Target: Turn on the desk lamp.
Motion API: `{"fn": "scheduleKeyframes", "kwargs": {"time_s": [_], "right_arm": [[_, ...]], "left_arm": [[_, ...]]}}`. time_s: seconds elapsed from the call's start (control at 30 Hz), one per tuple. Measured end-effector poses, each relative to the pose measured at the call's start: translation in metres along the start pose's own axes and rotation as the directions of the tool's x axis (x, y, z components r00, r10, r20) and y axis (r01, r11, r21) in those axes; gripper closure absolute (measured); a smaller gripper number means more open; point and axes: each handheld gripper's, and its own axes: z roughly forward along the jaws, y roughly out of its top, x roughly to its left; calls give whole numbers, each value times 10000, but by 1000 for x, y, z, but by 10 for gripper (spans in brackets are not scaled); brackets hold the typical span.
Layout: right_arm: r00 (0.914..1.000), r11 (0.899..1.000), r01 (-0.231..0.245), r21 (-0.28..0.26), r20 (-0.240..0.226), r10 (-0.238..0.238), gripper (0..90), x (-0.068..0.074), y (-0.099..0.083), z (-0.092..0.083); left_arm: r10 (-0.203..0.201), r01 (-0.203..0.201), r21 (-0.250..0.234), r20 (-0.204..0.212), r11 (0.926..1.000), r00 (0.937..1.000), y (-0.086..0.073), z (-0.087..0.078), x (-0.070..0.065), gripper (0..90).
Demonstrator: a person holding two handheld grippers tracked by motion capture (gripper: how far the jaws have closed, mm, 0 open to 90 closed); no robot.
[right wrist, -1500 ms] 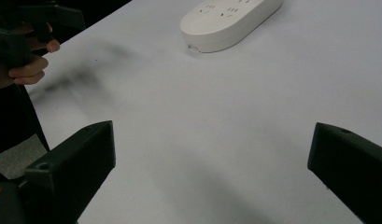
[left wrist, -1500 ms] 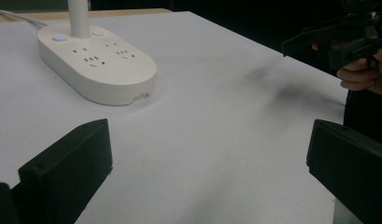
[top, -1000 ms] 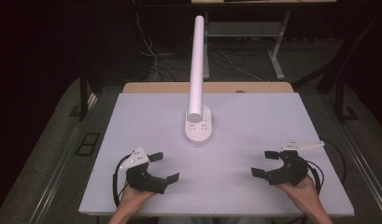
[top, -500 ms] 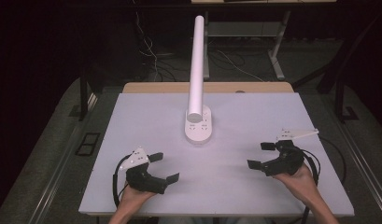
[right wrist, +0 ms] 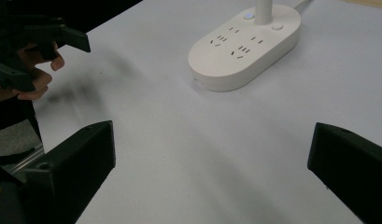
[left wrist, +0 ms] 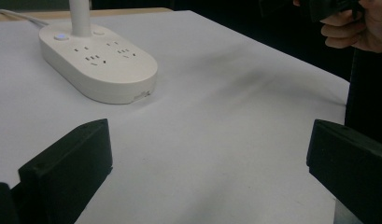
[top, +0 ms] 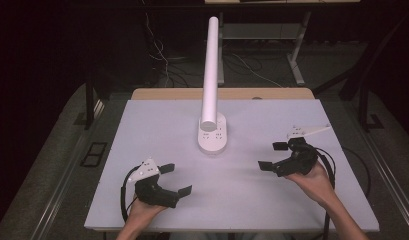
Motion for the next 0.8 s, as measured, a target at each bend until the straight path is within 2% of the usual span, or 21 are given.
{"fn": "scheduleKeyframes", "kwargs": {"time_s": [0.8], "right_arm": [[9991,9985,433,337,27,-434,7,-4,38,31]], "left_arm": [[32,-32,15,-10,10000,10000,0,0,0,0]]}}
